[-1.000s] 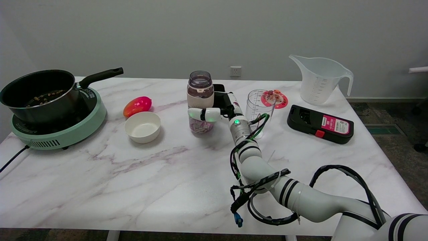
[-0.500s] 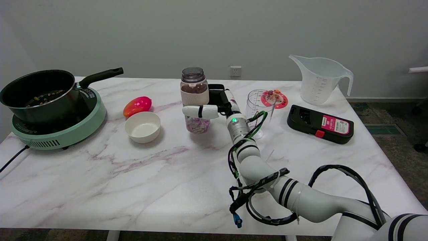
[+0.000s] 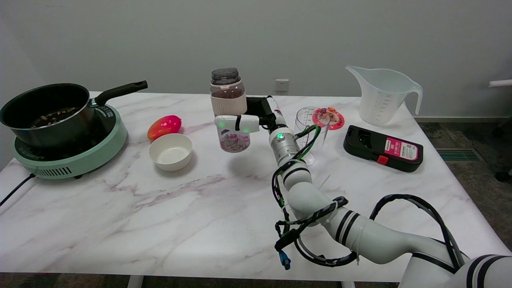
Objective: Pick up the bottle.
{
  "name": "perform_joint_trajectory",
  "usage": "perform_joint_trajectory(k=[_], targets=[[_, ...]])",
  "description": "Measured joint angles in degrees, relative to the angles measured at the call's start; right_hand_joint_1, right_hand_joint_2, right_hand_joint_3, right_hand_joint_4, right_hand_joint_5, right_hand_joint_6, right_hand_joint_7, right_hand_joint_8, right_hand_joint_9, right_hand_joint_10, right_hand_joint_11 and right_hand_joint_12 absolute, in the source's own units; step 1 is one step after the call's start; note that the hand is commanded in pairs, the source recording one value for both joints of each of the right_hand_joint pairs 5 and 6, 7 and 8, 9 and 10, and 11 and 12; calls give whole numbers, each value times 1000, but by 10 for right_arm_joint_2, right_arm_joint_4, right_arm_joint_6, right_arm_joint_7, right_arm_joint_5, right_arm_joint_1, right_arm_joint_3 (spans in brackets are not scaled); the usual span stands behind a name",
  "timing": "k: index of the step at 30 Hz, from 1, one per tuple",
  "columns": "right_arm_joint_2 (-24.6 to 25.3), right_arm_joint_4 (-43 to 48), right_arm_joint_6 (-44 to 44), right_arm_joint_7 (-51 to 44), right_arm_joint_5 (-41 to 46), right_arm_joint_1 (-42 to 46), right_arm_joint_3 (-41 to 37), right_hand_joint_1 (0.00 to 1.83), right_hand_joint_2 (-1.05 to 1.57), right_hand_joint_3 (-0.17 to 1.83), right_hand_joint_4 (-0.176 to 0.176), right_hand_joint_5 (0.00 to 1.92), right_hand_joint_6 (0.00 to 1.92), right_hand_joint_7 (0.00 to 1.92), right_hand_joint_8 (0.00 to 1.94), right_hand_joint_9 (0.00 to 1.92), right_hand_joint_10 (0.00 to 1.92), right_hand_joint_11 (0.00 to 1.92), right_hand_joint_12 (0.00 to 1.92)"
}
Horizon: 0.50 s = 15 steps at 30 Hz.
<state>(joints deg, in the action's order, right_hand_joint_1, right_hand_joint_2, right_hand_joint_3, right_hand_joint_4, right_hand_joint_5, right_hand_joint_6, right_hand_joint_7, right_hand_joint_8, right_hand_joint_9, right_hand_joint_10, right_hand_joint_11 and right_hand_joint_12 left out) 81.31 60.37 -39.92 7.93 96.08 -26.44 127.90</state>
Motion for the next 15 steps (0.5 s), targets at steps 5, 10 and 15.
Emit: perform_joint_trajectory(k=[5,10,15], targets=[[-3,10,0,0,-4,1,-1,1236,1207,375,0,1777,1777,1385,1385,1294,1294,1168,1168],[-7,21,-1,-1,-9,2,-2,1236,1251,365,0,1785,1785,1422,1422,1317,1317,1186,1186],[-16,37,-2,0,-16,3,-9,1240,1291,384,0,1807,1807,1465,1465,1353,1353,1214,1214]])
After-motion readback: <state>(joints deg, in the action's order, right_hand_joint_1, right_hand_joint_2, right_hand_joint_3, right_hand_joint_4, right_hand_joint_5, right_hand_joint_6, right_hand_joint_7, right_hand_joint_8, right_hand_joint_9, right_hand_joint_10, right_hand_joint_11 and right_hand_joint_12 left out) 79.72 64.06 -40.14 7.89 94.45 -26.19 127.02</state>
